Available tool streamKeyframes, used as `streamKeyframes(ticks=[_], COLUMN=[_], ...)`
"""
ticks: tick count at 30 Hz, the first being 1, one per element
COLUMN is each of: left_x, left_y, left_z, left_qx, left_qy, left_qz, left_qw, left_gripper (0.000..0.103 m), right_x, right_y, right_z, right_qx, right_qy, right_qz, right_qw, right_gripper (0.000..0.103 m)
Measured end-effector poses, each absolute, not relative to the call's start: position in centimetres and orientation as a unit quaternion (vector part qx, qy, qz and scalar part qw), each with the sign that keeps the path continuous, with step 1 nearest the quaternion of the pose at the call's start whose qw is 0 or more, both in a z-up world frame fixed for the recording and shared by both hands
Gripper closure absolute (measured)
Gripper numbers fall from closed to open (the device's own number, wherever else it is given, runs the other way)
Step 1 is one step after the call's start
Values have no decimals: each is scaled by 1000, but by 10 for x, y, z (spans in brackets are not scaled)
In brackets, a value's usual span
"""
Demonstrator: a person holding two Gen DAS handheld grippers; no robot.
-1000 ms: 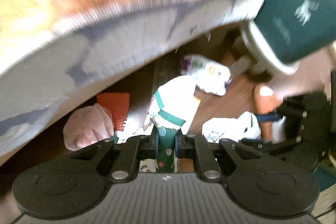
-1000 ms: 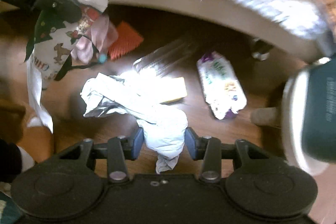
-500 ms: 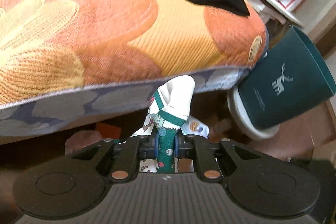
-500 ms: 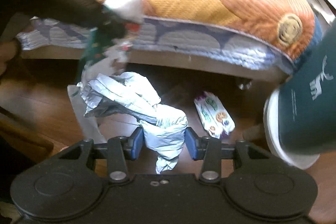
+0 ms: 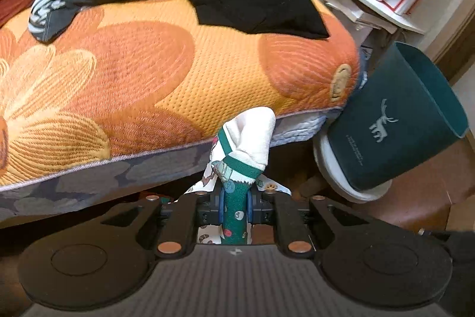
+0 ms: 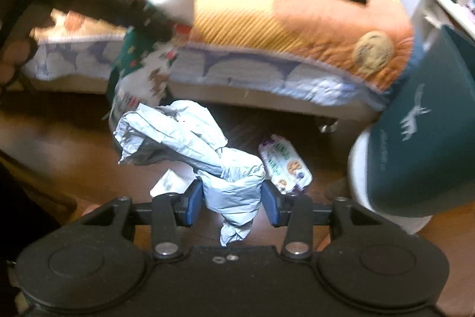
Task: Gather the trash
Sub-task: 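Lift the grey bag and Christmas paper and carry both over the teal bin, then open right gripper to drop the grey bag while left releases the Christmas paper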
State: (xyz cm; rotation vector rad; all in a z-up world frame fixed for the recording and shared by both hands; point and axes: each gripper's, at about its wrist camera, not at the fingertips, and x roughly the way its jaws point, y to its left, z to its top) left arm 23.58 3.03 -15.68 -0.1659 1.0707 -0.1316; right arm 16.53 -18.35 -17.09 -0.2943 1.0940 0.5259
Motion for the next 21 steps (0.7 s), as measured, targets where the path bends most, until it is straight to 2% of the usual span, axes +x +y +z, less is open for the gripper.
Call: streamKeyframes(ticks=[11,21], left_x=[246,310], left_y=[-38,-163], left_z=[-52,41], left_qx=[-59,-35], left_qy=[488,418], left_qz=[-111,-183], left_qw=[864,889], left_gripper=[91,90], right_x=[198,249], right_y=[-270,-385], right_z=[-64,-33], right_qx=[-81,-14], right_qy=[443,419], right_qz=[198,81], right_qw=[871,904], right_gripper=[61,61])
